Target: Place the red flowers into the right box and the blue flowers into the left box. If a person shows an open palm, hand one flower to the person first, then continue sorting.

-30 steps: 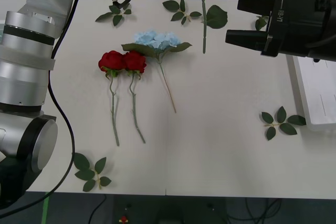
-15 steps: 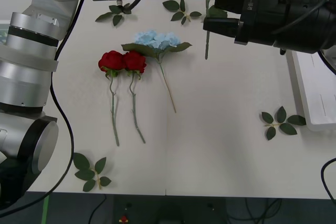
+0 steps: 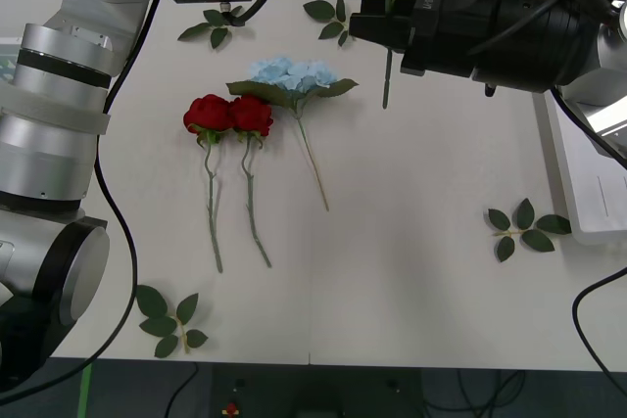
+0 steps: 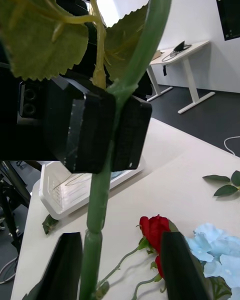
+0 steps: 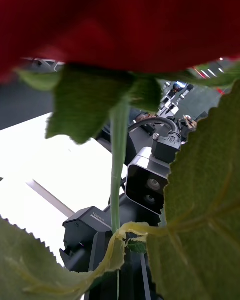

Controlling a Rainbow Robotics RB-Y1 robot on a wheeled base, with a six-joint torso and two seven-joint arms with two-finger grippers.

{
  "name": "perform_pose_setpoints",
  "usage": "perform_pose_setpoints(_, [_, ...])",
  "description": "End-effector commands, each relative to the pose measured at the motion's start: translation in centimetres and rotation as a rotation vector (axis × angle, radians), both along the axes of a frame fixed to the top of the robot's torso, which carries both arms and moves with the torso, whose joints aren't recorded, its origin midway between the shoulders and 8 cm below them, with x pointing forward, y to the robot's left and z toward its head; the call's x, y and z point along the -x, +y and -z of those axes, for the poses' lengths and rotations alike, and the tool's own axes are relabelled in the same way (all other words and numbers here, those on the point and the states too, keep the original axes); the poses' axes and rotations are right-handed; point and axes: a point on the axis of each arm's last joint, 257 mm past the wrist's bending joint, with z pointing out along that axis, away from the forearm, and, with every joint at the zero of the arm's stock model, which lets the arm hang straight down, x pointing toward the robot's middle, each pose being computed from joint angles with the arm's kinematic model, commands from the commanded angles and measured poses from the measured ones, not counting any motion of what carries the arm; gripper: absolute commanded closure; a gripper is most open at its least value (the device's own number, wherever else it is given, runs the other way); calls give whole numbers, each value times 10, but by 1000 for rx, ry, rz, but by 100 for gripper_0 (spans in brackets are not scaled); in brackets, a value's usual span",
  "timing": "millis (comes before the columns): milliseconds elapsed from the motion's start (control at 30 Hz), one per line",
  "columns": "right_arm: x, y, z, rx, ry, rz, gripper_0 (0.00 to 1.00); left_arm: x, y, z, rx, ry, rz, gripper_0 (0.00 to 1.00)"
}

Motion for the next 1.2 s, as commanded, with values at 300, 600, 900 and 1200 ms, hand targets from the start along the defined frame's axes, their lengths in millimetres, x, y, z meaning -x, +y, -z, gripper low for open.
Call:
perform_pose_setpoints(300, [8,20,-24,-30,-46,-39,100,10,-7,-8,-6,-108,22,100])
perform_pose_setpoints(600, [9,18,-27,-39,-39,-46,100,10,-7,-8,-6,-108,22,29])
perform_pose_setpoints(900, [6,-7,-34,-35,-14,-28,100,10,-7,-8,-6,-108,22,0])
perform_pose_setpoints(1200, [0,-35,-38,-10,-25,16,100,10,-7,-8,-6,-108,22,0])
